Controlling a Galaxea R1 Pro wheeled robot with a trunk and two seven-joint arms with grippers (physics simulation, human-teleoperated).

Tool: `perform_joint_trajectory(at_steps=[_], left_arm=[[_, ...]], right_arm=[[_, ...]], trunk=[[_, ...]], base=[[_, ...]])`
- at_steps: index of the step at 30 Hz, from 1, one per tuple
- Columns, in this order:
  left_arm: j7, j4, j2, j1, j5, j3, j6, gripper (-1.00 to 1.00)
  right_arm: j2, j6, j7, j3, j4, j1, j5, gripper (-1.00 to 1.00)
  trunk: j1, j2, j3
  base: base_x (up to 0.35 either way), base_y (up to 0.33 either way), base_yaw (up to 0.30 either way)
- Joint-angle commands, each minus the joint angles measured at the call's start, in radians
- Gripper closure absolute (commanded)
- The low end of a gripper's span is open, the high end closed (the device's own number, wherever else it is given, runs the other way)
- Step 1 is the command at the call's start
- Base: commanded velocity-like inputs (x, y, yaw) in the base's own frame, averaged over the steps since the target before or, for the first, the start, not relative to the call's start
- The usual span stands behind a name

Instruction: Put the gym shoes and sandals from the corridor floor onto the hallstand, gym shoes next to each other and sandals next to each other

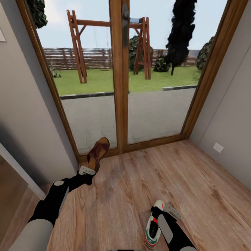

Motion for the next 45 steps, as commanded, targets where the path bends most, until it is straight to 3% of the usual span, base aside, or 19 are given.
perform_joint_trajectory(at_steps=[1, 17, 32, 45], left_arm=[[-0.005, -0.001, 0.000, -0.001, -0.005, 0.003, 0.006, 1.00], [-0.005, -0.001, 0.000, -0.001, -0.004, 0.004, 0.007, 1.00], [-0.005, -0.011, -0.010, -0.014, -0.003, 0.006, 0.014, 1.00], [-0.009, -0.116, -0.013, -0.016, -0.002, 0.007, 0.106, 1.00]], right_arm=[[0.001, 0.004, -0.004, -0.001, -0.003, 0.000, -0.007, -1.00], [0.001, 0.003, -0.005, -0.003, -0.001, 0.000, -0.008, -1.00], [0.001, 0.002, -0.006, -0.003, 0.000, 0.000, -0.008, -1.00], [0.001, 0.002, -0.006, -0.003, 0.000, 0.000, -0.008, -1.00]], trunk=[[0.000, 0.000, -0.001], [0.005, -0.003, -0.044], [0.012, -0.006, -0.123], [0.017, -0.009, -0.194]], base=[[0.000, 0.000, 0.000], [0.000, 0.000, 0.000], [0.000, 0.000, 0.000], [0.000, 0.000, 0.001]])
